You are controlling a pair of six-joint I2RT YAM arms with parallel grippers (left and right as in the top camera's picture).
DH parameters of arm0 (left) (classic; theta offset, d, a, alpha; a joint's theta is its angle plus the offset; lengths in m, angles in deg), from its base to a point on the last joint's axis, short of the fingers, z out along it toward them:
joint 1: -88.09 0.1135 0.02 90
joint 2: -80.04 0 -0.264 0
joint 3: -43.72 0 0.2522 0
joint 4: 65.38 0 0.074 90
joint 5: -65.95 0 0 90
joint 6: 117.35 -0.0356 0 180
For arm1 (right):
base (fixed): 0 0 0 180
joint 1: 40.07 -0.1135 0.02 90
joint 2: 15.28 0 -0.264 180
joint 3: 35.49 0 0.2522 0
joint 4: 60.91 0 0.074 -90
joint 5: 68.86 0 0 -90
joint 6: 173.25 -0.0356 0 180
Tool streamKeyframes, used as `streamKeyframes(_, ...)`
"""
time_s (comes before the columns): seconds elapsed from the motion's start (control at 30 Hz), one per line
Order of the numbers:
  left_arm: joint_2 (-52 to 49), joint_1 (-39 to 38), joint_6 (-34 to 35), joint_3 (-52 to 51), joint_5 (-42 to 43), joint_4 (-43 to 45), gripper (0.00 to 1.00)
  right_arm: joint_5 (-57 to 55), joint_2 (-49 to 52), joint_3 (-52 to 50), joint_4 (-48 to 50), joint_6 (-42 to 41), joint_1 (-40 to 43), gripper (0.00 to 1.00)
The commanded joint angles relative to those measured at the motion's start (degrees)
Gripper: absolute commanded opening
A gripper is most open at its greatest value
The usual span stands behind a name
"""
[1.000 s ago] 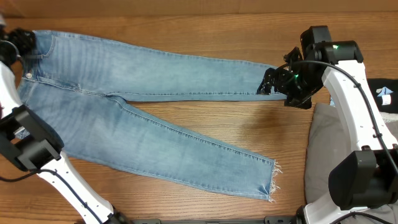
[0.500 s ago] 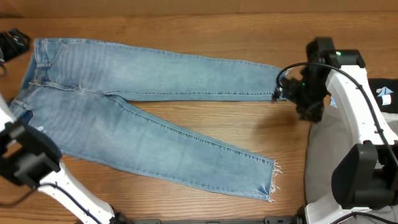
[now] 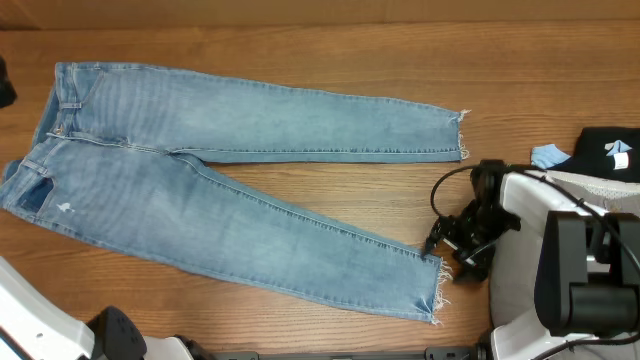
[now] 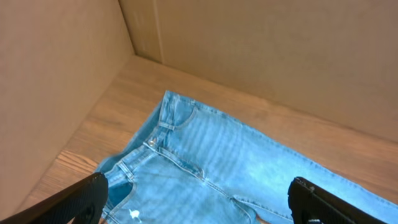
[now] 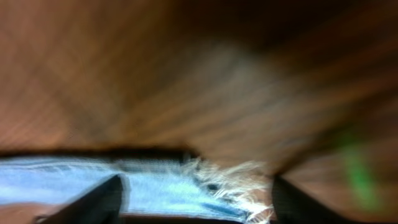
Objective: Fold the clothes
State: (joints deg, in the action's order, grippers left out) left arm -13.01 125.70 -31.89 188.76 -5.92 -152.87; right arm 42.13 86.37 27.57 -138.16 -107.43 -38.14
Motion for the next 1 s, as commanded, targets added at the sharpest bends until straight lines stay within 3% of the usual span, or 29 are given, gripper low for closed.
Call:
streamKeyframes(0.0, 1.84, 0.24, 0.00, 0.15, -0.55, -3.50, 0.94, 7.21, 0.15, -4.26, 6.32, 1.73, -2.08, 0.50)
streamKeyframes(0.03, 1.77, 0.22, 0.24, 0.13, -0.52, -4.44, 0.94, 7.15, 0.15, -4.24, 6.71, 1.77, -2.34, 0.42)
streamKeyframes(0.07, 1.60, 0.22, 0.46, 0.11, -0.55, -6.25, 0.93, 7.15, 0.13, -4.17, 7.21, 1.95, -2.54, 0.27)
streamKeyframes(0.17, 1.49, 0.22, 0.46, 0.07, -0.59, -8.15, 0.91, 5.95, -0.11, -2.97, 7.26, 1.88, -1.88, 0.07)
streamKeyframes(0.3, 1.46, 0.24, 0.46, 0.07, -0.61, -9.70, 0.91, -1.11, -0.92, 3.37, 5.75, -0.35, 1.90, 0.04)
streamKeyframes(0.47, 1.46, 0.24, 0.48, -0.57, -1.84, -11.45, 0.90, -13.00, -1.16, 19.41, -1.90, -2.45, 9.60, 0.04)
streamKeyframes(0.53, 1.46, 0.22, 0.46, -1.64, -1.86, -11.87, 0.90, -12.87, -1.14, 23.54, -3.41, -1.66, 11.50, 0.04)
streamKeyframes(0.6, 1.46, 0.24, 0.46, -3.65, -2.75, -11.96, 0.89, -10.82, -1.14, 26.56, -5.40, 1.01, 12.26, 0.34)
streamKeyframes(0.63, 1.46, 0.24, 0.48, -5.33, -4.33, -11.98, 0.89, -10.34, -1.14, 27.43, -6.45, 2.01, 12.28, 0.63)
streamKeyframes(0.67, 1.46, 0.24, 0.50, -7.06, -5.53, -12.00, 0.88, -10.40, -1.14, 27.89, -7.37, 2.14, 12.28, 0.70)
streamKeyframes(0.77, 1.46, 0.24, 1.64, -13.60, -8.22, -11.80, 0.86, -10.45, -1.14, 27.93, -8.59, 3.45, 12.31, 0.75)
streamKeyframes(0.97, 1.46, 0.31, 5.95, -31.26, -15.76, -5.55, 0.85, -8.35, -1.14, 27.93, -10.88, 6.88, 12.28, 0.75)
